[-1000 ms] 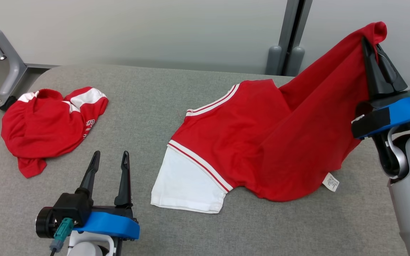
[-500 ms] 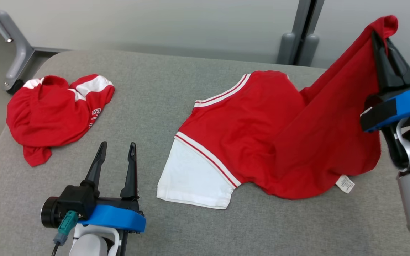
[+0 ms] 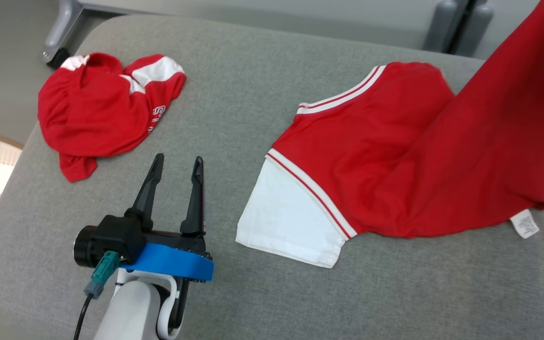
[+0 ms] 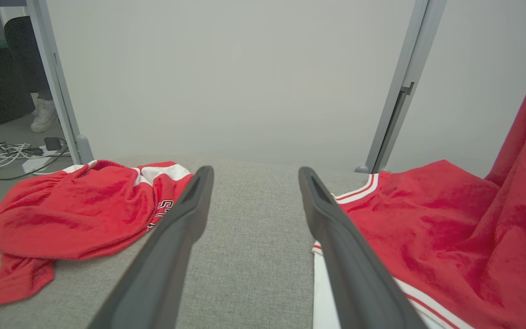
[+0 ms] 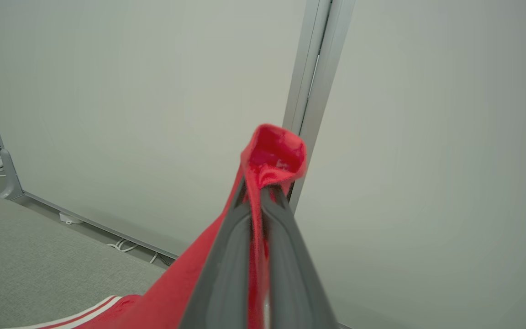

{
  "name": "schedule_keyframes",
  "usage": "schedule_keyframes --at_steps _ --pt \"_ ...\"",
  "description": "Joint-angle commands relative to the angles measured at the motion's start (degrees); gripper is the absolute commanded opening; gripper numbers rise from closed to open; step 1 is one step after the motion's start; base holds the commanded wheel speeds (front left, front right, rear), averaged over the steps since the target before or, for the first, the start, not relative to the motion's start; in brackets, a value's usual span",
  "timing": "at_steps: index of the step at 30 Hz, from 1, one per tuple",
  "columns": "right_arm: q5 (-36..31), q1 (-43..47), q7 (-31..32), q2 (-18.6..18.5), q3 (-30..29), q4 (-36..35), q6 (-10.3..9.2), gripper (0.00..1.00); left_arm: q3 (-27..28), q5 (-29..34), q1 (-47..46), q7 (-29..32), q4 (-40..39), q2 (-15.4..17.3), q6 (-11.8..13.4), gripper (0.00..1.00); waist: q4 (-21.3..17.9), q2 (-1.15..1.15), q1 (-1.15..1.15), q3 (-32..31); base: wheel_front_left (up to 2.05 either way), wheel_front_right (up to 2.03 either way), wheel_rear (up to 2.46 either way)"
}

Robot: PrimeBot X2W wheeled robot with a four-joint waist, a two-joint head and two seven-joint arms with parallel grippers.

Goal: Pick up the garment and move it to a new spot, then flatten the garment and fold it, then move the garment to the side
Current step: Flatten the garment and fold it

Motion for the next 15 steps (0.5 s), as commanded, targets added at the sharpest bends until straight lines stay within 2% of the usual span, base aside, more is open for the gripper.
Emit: schedule_keyframes --at_steps 1,7,8,9,15 --pt "-1.39 -2.73 -0.56 -0.76 -0.46 3.02 0.03 0.00 -0.72 -0.62 -1.58 -0.29 -0.07 -0.11 0.40 1.00 2.34 0.00 0.00 2.42 0.00 0.00 0.00" --pt "-5.20 -8.82 -3.21 -1.91 -1.82 13.63 0.03 0.00 -2.83 -1.95 -3.35 -0.29 -0.41 -0.11 1.18 1.00 4.49 0.00 0.00 4.99 0.00 0.00 0.00" --pt "-5.79 -9.51 -3.72 -1.86 -2.42 15.22 0.03 0.13 -3.05 -1.97 -3.53 -0.29 -0.49 -0.12 1.43 1.00 4.66 0.00 0.00 5.26 0.00 0.00 0.00" --pt "-6.21 -9.87 -3.71 -1.56 -3.00 16.99 0.03 1.00 -3.23 -2.14 -3.57 -0.29 -0.52 -0.14 1.57 1.00 4.77 0.00 0.00 5.38 0.00 0.00 0.00" --pt "-8.56 -10.67 -7.03 -0.13 -3.32 23.69 0.02 1.00 -2.87 -1.91 -3.06 -0.29 -0.34 -0.13 2.09 1.00 3.67 0.00 0.00 5.12 0.00 0.00 0.00"
